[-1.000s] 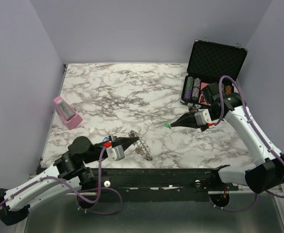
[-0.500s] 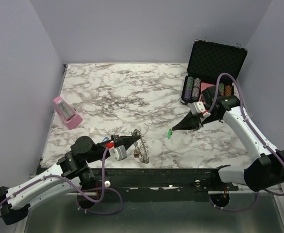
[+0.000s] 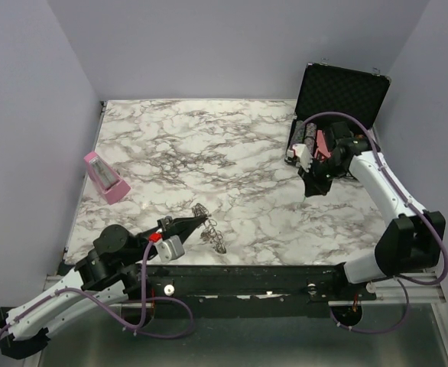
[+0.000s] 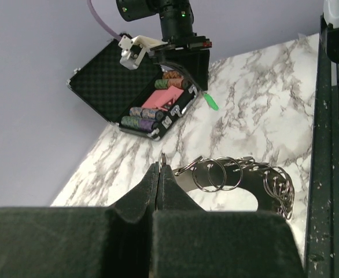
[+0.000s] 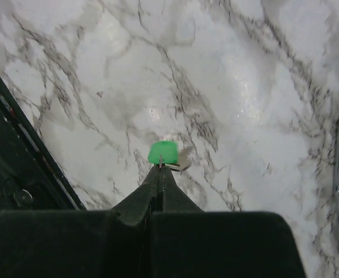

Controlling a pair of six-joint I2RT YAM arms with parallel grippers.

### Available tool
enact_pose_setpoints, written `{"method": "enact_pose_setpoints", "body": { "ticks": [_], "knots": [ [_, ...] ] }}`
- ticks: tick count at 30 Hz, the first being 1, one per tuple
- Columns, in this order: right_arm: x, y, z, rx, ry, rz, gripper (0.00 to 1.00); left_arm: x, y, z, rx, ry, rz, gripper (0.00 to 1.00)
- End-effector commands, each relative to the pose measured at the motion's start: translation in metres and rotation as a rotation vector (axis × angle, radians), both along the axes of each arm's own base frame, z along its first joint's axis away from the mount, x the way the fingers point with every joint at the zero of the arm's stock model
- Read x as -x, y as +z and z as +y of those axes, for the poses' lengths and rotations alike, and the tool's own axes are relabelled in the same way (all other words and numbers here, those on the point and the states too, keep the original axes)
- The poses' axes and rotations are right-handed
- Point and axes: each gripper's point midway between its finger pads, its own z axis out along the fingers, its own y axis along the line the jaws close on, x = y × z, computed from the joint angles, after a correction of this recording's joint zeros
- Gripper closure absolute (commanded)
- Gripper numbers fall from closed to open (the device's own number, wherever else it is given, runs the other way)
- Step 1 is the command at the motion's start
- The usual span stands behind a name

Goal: Put the keys on the keyring

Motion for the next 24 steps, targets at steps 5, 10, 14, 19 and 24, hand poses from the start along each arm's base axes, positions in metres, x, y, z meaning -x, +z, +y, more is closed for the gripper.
{"method": "enact_pose_setpoints", "body": {
  "ticks": [5,10,14,19,24],
  "knots": [
    [-0.006,-0.095,-0.032,0.236,-0.209,0.230,0.99,-0.005,-0.008,0.009,-0.018,0.048,0.006,1.00],
    [-0.028,-0.113,-0.005,0.177,-0.243,0.221,1.00,-0.003,-0.010,0.013,-0.009,0.054,0.013,1.00],
    [-0.043,-0.117,0.012,0.119,-0.257,0.175,1.00,-0.004,-0.010,0.014,-0.007,0.059,0.012,1.00],
    [-0.049,-0.126,0.022,0.070,-0.283,0.148,0.99,-0.004,-0.012,0.013,-0.018,0.056,0.015,1.00],
    [-0.051,-0.132,0.025,0.046,-0.315,0.115,0.99,-0.004,-0.013,0.012,-0.023,0.053,0.018,1.00]
  ]
}}
